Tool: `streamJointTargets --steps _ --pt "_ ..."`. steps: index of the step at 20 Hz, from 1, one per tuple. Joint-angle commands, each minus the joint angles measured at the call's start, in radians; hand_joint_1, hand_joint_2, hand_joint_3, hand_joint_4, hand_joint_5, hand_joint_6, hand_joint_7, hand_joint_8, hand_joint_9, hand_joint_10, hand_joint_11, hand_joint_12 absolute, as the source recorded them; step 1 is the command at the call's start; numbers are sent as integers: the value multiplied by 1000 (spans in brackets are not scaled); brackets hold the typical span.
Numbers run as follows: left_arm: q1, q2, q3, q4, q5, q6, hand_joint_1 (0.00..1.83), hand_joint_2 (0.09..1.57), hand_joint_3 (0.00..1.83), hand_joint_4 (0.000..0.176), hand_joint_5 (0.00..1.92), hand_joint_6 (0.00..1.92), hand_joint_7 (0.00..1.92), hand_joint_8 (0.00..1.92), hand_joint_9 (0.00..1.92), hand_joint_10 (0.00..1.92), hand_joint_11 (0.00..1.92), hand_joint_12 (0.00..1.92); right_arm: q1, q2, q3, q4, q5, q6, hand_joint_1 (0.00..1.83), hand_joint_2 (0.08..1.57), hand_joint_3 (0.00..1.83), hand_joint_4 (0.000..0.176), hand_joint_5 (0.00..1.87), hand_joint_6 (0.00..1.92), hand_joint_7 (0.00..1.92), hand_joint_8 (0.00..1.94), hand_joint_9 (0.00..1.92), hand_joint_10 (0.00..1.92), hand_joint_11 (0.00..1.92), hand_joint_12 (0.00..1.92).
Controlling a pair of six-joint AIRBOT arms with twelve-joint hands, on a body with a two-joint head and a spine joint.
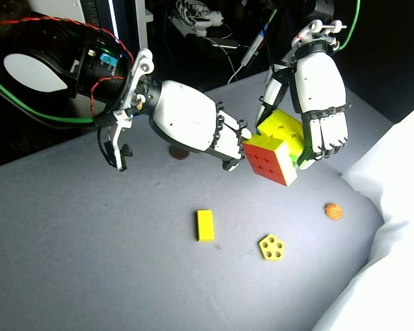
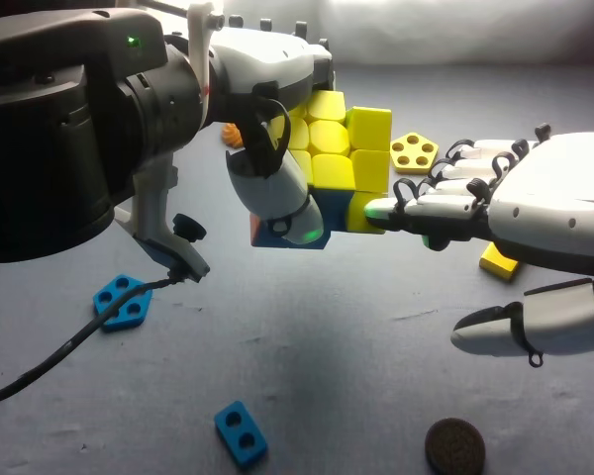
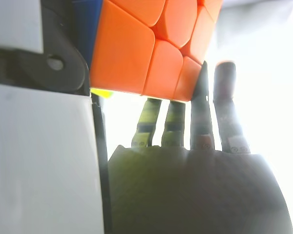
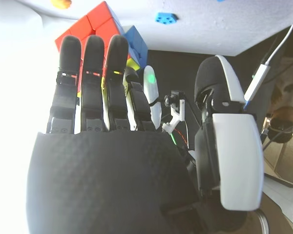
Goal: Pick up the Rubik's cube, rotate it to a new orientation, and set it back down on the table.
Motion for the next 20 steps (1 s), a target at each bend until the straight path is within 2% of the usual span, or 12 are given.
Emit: streamJointTargets --steps 1,5,9,11,20 --pt "-20 5 -2 58 51 -16 1191 1022 2 0 159 1645 41 1848 32 1919 0 1921 4 -2 6 5 84 -3 494 1196 0 0 106 0 206 1070 91 1112 0 1276" --pt "-21 5 0 58 51 -16 1189 1014 0 0 170 1611 44 1833 39 1909 0 1921 -4 -22 23 12 84 -3 474 1205 1 0 90 8 179 1078 59 1118 0 1212" --pt "-22 5 0 55 51 -16 1162 995 0 0 138 1658 50 1849 54 1910 20 1921 -7 -39 41 14 87 -4 481 1202 0 0 77 0 180 1084 80 1137 0 1265" --pt "-23 5 0 55 51 -16 1161 1000 0 0 141 1661 41 1856 40 1921 3 1921 -8 -50 57 19 86 -4 487 1200 0 0 78 4 183 1094 84 1123 0 1220" --pt "-24 5 1 55 49 -16 1228 1021 5 0 167 1604 27 1862 27 1921 0 1921 -19 -80 90 20 86 -12 477 1203 2 0 110 6 190 1078 82 1125 0 1247"
